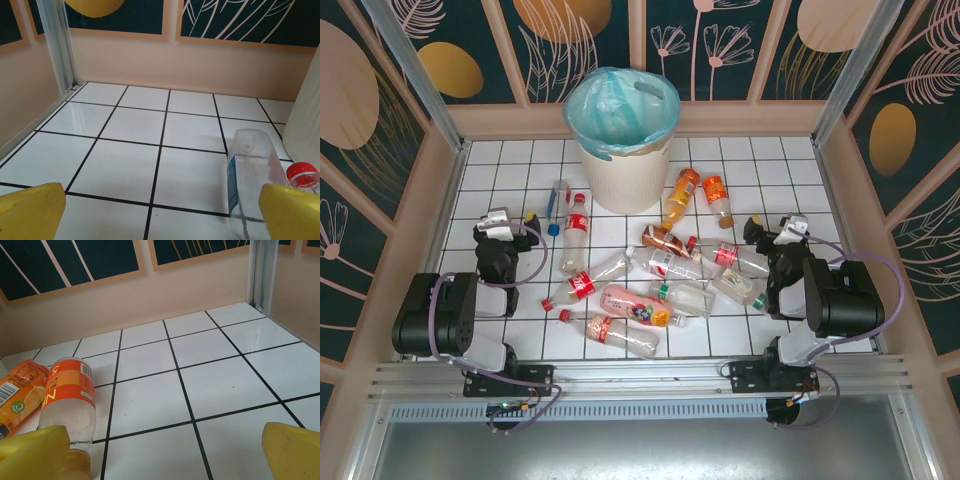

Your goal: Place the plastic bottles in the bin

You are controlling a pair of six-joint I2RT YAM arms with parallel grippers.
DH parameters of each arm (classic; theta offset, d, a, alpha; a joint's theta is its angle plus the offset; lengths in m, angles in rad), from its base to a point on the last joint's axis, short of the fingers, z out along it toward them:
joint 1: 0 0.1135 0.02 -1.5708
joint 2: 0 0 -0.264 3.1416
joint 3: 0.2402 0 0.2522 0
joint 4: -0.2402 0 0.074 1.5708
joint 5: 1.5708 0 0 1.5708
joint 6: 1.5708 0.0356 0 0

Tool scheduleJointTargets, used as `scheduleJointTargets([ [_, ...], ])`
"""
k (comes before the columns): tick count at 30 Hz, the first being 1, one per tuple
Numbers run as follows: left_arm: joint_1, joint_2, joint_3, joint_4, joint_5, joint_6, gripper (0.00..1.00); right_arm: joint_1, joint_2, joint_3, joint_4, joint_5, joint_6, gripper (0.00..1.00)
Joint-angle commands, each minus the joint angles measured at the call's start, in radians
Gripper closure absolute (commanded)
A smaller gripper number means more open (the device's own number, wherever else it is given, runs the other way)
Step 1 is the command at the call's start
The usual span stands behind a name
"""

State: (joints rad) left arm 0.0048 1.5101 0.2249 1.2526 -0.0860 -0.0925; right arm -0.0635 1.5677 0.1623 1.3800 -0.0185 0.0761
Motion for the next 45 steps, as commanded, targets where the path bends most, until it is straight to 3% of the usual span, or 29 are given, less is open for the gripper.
scheduleJointTargets([
  [1,0.003,0.008,0.017,0.008,0.010,0.014,0.01,0.007,-0.011,0.021,0.002,0.028,-0.019,0.01],
  [30,0.003,0.003,0.011,0.014,0.000,0.011,0.02,0.014,-0.015,0.029,-0.014,0.056,-0.017,0.01],
  [34,0.003,-0.055,0.000,-0.009,-0.046,-0.004,0.05,0.017,-0.123,-0.008,-0.032,0.097,-0.013,0.02],
  [37,0.003,-0.170,0.024,-0.164,-0.074,-0.011,0.08,0.026,-0.297,-0.012,-0.166,0.174,0.008,0.04],
  [40,0.003,-0.314,0.056,-0.341,-0.137,-0.041,0.09,0.027,-0.494,0.052,-0.445,0.219,0.099,0.08],
  [45,0.003,-0.550,0.182,-0.707,-0.177,-0.146,0.14,0.031,-0.654,0.269,-0.998,0.114,0.254,0.16],
])
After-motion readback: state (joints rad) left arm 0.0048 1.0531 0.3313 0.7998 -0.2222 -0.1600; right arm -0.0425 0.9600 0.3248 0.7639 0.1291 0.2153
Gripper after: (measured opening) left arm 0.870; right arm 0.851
